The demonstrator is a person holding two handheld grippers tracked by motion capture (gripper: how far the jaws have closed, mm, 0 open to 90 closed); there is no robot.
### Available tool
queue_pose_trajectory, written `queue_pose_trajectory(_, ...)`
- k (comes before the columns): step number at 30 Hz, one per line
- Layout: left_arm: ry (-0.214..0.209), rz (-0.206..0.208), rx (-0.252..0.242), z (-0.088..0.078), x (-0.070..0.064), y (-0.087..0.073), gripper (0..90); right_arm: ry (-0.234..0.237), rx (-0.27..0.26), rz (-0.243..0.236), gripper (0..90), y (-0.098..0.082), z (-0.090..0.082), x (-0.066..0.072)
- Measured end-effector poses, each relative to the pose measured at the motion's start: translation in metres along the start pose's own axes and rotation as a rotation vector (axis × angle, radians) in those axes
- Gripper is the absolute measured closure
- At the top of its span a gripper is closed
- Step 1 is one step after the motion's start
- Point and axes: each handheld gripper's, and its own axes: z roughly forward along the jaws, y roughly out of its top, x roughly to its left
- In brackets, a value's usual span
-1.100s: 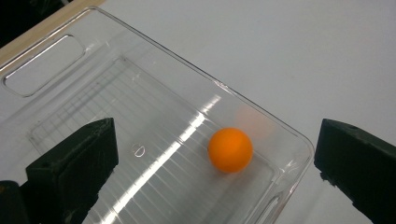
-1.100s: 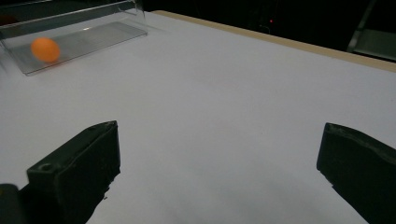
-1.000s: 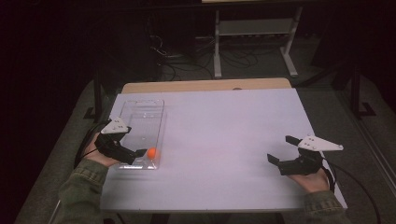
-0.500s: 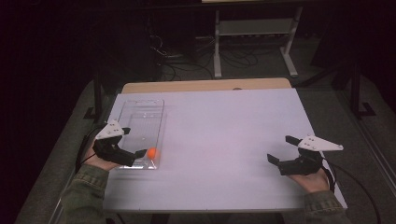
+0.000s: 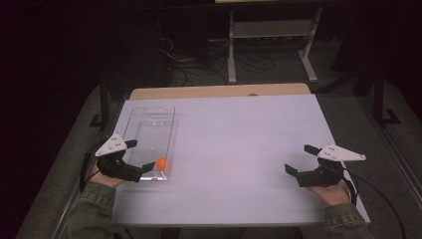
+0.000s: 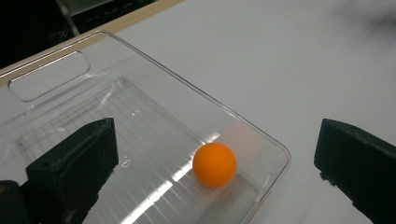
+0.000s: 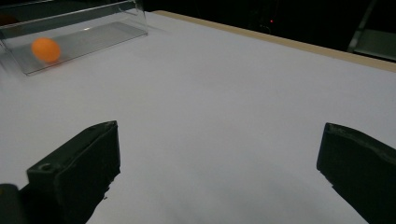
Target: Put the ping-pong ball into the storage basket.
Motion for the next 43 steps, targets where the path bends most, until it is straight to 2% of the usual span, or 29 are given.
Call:
queue_pose_trajectory(7,0.002,-0.017,-0.041,-0.001,-0.002,-0.006,0.0,0.0,-0.002,0.002,0.0,0.0,0.0,0.0)
queue_pose_trajectory(13,0.02,-0.036,-0.088,-0.005,-0.003,-0.012,0.0,0.0,-0.004,0.003,0.0,0.0,0.0,0.0)
queue_pose_trajectory(16,0.042,-0.039,-0.117,-0.005,-0.004,-0.017,0.0,0.001,-0.002,0.001,0.0,0.0,0.0,0.0)
queue_pose_trajectory(23,0.066,-0.065,-0.137,-0.007,-0.005,-0.031,0.0,0.002,0.003,0.0,0.0,0.0,0.0,0.001)
queue_pose_trajectory(27,0.094,-0.074,-0.177,-0.013,-0.007,-0.037,0.0,0.002,-0.003,0.0,0.0,0.0,-0.001,0.001)
queue_pose_trajectory(33,0.116,-0.133,-0.257,-0.02,-0.004,-0.047,0.0,0.003,-0.002,0.0,0.0,0.0,0.0,0.002)
queue_pose_trajectory(37,0.116,-0.142,-0.261,-0.018,-0.004,-0.05,0.0,0.002,-0.002,0.001,0.0,0.0,-0.001,0.001)
queue_pose_trajectory(43,0.123,-0.123,-0.261,-0.016,-0.008,-0.049,0.0,-0.001,-0.003,0.003,0.0,0.0,-0.001,0.001)
